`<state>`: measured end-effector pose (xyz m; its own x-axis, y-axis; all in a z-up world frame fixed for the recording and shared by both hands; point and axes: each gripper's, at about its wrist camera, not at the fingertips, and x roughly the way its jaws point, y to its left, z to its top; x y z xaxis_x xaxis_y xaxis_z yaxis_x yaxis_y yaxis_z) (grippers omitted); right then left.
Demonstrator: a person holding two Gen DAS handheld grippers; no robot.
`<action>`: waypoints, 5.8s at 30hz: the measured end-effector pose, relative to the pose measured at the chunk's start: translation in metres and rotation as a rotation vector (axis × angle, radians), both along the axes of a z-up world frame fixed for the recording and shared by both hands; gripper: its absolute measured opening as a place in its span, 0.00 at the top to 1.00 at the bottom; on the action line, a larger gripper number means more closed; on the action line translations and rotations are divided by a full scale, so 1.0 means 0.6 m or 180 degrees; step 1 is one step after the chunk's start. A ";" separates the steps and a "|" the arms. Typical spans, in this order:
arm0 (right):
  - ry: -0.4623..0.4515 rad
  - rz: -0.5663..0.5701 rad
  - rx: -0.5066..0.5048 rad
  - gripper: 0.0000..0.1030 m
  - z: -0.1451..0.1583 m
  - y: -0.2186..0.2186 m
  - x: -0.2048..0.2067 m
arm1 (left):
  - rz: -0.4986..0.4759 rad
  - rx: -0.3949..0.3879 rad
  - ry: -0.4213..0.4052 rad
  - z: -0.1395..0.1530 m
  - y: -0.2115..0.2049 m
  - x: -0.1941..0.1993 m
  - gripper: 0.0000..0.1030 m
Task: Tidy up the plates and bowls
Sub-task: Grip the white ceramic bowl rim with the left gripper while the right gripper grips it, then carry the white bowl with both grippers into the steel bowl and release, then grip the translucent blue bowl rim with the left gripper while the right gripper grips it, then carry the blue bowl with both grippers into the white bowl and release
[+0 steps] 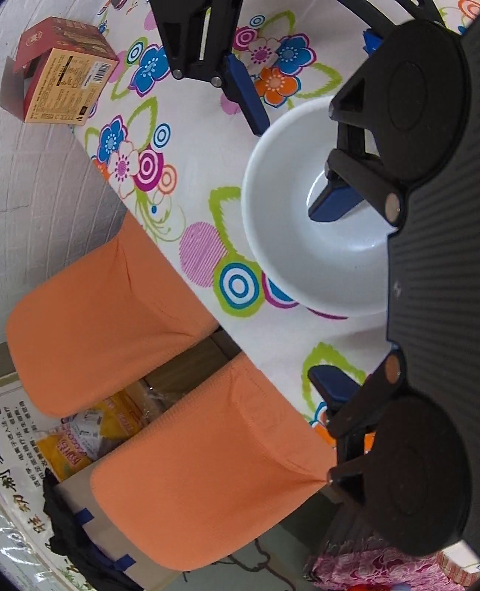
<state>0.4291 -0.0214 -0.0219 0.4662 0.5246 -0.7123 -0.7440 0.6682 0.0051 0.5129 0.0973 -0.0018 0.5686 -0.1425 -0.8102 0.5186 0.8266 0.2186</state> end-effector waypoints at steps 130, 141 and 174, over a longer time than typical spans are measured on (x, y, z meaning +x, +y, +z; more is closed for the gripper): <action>-0.0411 0.0215 0.0070 0.37 0.045 0.203 -0.034 | 0.1076 -0.0831 -0.0215 0.000 0.183 -0.074 0.40; -0.0589 0.0113 -0.0139 0.37 0.159 0.085 -0.217 | 0.0730 -0.1044 -0.0317 0.113 0.059 -0.244 0.39; -0.0070 -0.0397 -0.0479 0.37 0.076 -0.151 -0.451 | 0.0231 -0.0864 0.0048 0.035 -0.173 -0.448 0.11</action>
